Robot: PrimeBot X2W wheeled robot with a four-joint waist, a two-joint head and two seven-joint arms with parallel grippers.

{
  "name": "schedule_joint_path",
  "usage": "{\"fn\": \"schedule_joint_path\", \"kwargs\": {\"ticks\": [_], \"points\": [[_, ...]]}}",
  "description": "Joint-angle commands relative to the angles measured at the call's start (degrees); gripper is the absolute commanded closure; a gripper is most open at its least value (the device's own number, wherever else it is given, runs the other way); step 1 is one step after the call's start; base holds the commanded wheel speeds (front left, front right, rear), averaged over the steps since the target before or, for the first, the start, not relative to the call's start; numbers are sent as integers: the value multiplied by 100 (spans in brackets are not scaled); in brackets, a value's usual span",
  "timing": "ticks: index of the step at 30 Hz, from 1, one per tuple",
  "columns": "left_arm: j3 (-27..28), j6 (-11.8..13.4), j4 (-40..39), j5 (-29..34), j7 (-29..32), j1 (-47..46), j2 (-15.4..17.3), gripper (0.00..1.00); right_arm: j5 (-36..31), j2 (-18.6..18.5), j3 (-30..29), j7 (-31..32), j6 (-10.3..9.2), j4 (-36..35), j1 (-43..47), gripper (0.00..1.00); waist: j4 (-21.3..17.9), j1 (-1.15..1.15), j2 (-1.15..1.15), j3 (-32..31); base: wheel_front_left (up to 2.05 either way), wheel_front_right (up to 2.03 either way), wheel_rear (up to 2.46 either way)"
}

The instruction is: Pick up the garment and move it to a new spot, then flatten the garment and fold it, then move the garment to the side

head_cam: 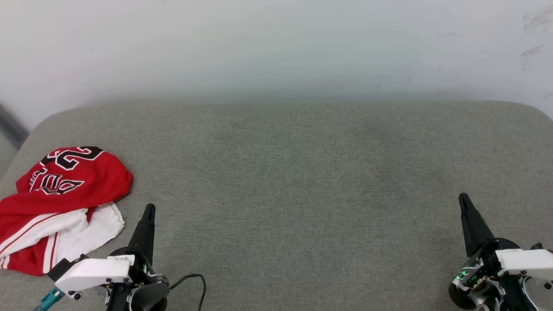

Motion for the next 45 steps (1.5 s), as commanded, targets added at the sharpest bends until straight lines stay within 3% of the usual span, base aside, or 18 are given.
{"fn": "schedule_joint_path", "kwargs": {"ticks": [1, 14, 15, 34, 45], "points": [[7, -17, 0, 13, 9, -35, -13, 100, -26, 28, 3, 5, -2, 6, -69, 100, 0, 0, 0, 0, 0, 0, 0], [7, -17, 0, 13, 9, -35, -13, 100, -26, 28, 4, 4, -2, 6, -69, 100, 0, 0, 0, 0, 0, 0, 0], [0, 0, 0, 0, 0, 0, 0, 0, 0, 0, 0, 0, 0, 0, 0, 0, 0, 0, 0, 0, 0, 0, 0], [-488, 2, -455, 280, -492, 32, 0, 0, -336, -48, 351, -477, -1, -347, 156, 0, 6, 0, 0, 5, 0, 0, 0], [-591, 2, -818, 1022, -733, 58, 2, 0, -1397, -120, 420, -725, -1, -594, 166, 0, 17, 0, 0, 0, 0, 0, 0]]}}
